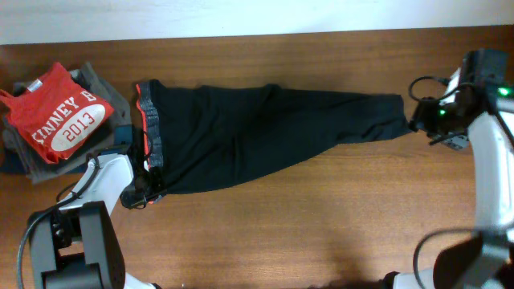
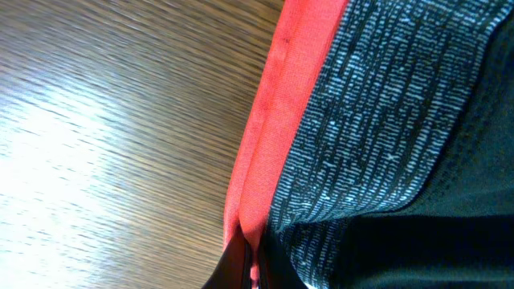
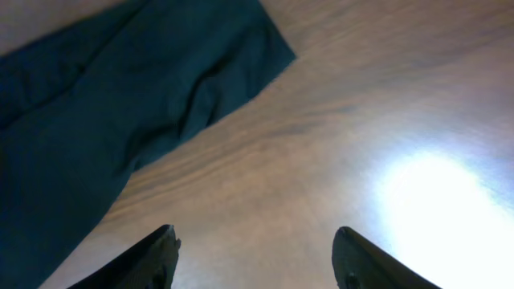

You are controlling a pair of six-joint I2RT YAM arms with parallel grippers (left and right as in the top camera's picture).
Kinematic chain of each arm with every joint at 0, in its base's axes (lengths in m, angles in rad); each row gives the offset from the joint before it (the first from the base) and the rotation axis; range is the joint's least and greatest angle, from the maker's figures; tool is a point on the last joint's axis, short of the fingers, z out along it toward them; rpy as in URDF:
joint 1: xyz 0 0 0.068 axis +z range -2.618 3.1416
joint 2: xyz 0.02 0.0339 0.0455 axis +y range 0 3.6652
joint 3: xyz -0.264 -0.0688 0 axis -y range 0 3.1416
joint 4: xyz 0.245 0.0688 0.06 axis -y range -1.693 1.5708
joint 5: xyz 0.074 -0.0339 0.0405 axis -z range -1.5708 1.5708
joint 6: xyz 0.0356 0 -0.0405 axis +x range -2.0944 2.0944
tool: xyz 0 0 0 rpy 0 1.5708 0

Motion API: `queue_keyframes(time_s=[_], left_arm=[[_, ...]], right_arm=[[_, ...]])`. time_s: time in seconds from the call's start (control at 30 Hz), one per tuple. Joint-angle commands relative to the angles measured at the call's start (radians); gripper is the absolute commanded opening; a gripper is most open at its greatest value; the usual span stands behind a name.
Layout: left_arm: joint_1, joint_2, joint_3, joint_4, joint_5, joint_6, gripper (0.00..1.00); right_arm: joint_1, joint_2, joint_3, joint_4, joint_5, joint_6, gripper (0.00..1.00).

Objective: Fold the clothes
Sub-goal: 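Grasp the pant leg hem with the right gripper and stretch rightward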

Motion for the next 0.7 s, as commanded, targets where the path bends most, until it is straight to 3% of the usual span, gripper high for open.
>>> queue_keyframes(time_s=[0.0, 0.33, 0.67], left_arm=[[0.014, 0.032, -0.024, 0.006, -0.093, -0.022, 0.01], [0.014, 0.032, -0.024, 0.018, -0.066, -0.022, 0.01], [0.014, 0.033, -0.024, 0.027, -0.061, -0.021, 0.01]], right_arm=[[-0.006, 0.070, -0.047, 0.063, -0.107, -0.089, 0.68], [-0.006, 0.280, -0.060, 0.285, -0.112, -0.107, 0.70], [-0.006, 0.381, -0.060, 0.462, -0.076, -0.107, 0.68]])
